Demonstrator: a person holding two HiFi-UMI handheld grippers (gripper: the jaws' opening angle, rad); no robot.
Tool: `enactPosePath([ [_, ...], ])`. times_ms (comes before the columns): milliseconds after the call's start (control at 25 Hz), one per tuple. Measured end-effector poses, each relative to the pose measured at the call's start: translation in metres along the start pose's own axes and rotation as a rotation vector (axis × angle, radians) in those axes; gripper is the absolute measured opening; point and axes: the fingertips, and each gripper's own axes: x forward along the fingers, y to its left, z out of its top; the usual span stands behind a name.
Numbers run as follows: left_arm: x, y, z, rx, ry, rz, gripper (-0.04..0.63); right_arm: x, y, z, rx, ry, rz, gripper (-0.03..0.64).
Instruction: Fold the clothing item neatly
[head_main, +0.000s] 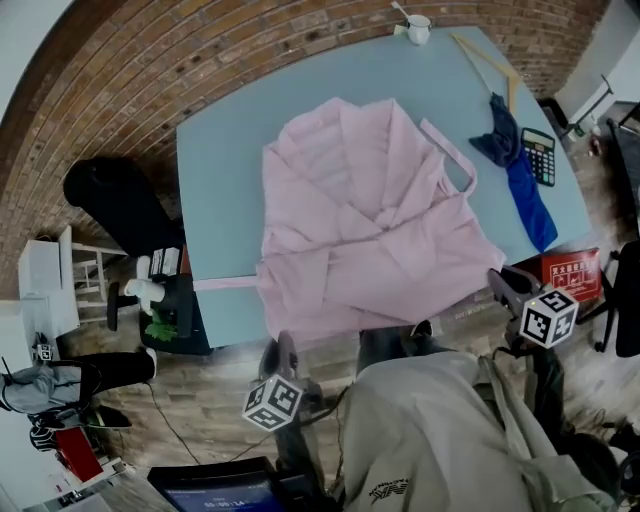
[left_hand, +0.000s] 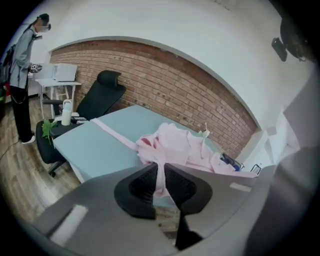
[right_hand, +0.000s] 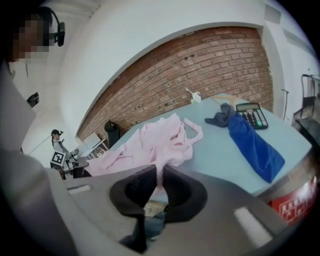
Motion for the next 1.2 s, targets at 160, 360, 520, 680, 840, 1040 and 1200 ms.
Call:
enactPosePath([
  [160, 0.008, -0.009, 0.066, 0.008, -0.116, -0.045, 0.048, 0.014, 0.017, 0.068, -0.118, -0.068, 0.048, 0.041],
  [360, 0.044, -0.018, 0.15, 0.029, -0.227, -0.09, 0.046, 0.046, 0.017, 0.157, -0.153, -0.168, 0.07, 0.04],
  [520, 0.086, -0.014, 0.197, 0.035, -0.254, -0.09, 0.046, 0.088, 0.005, 0.205, -0.136, -0.218, 0.041, 0.04],
  [680, 0.135, -0.004, 0.239, 0.011, -0.242, -0.092, 0.044, 0.13, -0.005, 0.249, -0.082, -0.238, 0.004, 0.039],
  [840, 0.189, 0.005, 0.273, 0.018, -0.222, -0.075, 0.044, 0.179, -0.017, 0.286, -0.066, -0.24, -0.014, 0.039],
  [1040, 0.248, 0.007, 0.3, 0.08, -0.191, -0.072, 0.044, 0.236, -0.033, 0.314, -0.095, -0.193, -0.045, 0.038],
  [1200, 0.294, 0.013, 0.312, 0.119, -0.163, -0.058, 0.044, 0.281, -0.052, 0.325, -0.081, -0.151, -0.063, 0.038],
])
